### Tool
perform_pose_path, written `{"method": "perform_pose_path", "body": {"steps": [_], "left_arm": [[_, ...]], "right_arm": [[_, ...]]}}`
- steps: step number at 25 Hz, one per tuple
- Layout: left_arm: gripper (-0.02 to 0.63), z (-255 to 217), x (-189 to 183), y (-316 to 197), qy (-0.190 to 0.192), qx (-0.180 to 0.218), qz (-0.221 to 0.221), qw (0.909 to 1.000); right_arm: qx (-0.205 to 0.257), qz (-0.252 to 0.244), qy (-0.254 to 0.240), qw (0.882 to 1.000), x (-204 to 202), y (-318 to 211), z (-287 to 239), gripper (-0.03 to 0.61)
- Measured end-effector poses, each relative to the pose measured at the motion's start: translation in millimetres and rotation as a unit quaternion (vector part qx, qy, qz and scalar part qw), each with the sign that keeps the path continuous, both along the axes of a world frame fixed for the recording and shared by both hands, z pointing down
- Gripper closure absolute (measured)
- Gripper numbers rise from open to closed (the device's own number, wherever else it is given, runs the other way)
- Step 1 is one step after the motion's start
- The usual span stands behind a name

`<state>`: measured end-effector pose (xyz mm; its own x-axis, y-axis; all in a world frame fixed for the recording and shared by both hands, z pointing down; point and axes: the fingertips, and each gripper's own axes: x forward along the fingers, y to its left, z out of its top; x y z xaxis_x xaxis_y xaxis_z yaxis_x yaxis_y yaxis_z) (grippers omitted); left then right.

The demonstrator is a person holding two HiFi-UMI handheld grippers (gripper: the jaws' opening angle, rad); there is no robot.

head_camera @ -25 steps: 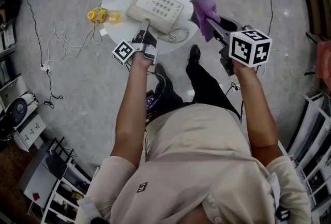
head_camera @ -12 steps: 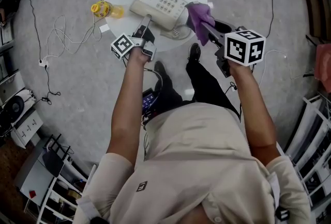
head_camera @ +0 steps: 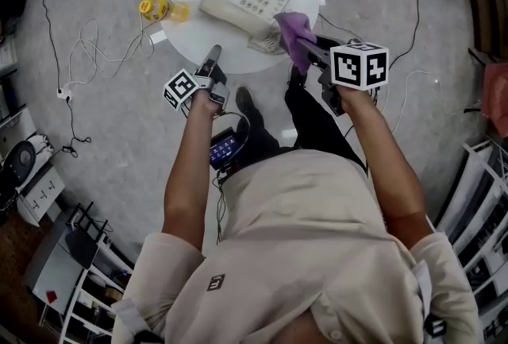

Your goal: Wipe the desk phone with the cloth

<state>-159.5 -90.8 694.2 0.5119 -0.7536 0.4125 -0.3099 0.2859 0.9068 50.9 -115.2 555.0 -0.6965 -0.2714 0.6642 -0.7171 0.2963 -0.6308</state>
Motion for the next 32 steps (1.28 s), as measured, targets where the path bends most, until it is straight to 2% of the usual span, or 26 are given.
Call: {"method": "perform_pose_path", "body": {"steps": [5,10,13,16,20,32], "left_arm": [[0.538,-23.3,-11.2,-12.8,0.003,0.038,-0.024,0.9990],[0.571,-67.2,-16.9,-52.1,0.000,0.095,-0.025,0.9951],[0.575,-96.2,-20.2,-66.5,-0.008,0.133,-0.016,0.9909],[0.578,-126.3,-19.6,-71.8,0.009,0.161,-0.016,0.9867],[0.581,-150.3,-28.4,-64.0,0.017,0.168,-0.022,0.9854],[0.581,-198.0,-49.1,-35.6,-0.015,0.195,0.005,0.9807]], "right_arm": [[-0.023,-0.032,-0.004,0.999,-32.0,29.7,10.0,0.512],[0.035,-0.067,0.016,0.997,-46.5,6.9,-8.1,0.520],[0.069,-0.059,0.018,0.996,-45.4,-13.5,-27.2,0.520],[0.090,-0.040,0.016,0.995,-38.7,-25.4,-47.5,0.522],[0.103,-0.021,0.016,0.994,-28.6,-24.5,-65.7,0.523],[0.126,0.001,0.011,0.992,-18.6,3.5,-95.8,0.523]]}}
